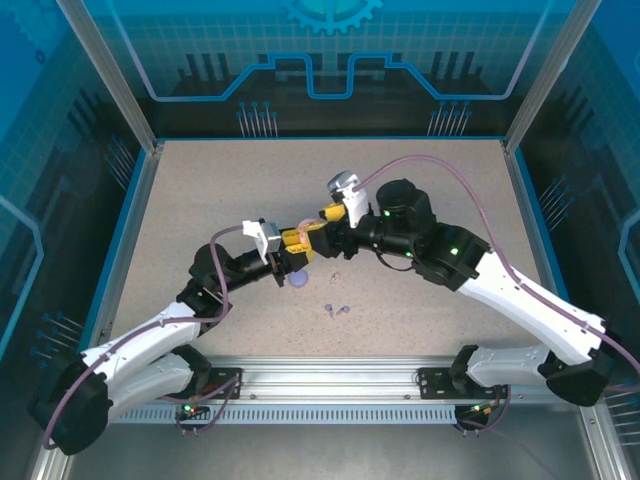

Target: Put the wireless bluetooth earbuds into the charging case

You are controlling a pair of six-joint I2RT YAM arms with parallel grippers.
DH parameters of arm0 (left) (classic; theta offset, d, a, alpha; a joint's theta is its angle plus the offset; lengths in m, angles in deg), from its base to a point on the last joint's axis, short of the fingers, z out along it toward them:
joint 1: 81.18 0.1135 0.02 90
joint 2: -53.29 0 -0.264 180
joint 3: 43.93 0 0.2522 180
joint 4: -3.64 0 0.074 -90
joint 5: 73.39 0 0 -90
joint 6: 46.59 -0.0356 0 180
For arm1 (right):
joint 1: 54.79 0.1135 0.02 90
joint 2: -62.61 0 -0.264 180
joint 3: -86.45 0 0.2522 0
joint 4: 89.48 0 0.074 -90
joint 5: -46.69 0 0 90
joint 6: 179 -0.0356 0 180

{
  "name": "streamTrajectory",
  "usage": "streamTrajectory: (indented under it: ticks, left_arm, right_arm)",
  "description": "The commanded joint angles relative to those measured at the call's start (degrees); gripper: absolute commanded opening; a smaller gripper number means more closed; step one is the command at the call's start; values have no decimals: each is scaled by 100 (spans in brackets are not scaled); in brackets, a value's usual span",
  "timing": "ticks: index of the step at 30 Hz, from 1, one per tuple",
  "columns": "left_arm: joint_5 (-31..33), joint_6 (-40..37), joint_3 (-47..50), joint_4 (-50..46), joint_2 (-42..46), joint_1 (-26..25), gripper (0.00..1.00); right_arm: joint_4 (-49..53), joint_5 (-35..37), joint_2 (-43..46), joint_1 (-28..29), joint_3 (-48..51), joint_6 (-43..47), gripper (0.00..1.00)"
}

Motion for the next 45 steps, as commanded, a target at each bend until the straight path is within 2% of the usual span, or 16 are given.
streamTrajectory:
  ticks: [1,6,11,17,20,30,36,45]
  left_arm:
    - [-14,-86,31,133,164,-48,4]
    - [125,-180,99,-42,416,-48,4]
    - [248,-316,163,-356,770,-49,4]
    - [303,-370,166,-592,1087,-47,4]
    - [320,-388,187,-638,1147,-46,4]
    - [369,-397,197,-685,1167,-48,4]
    - [407,-436,191,-756,1212,-46,4]
    - [410,-444,188,-755,1202,-41,4]
  right_arm:
    - [296,551,458,-202,37,-212,60]
    - [861,1028,743,-951,625,-1079,63]
    - [1099,937,387,-1379,1264,-1561,63]
    - [815,767,-695,-1328,1679,-1734,64]
    - [547,740,-1338,-1193,1733,-1717,68]
    - [682,1079,-3434,-684,834,-1399,73]
    - [884,1208,-3923,-588,597,-1288,73]
    - [1291,1465,-4100,-478,451,-1103,71]
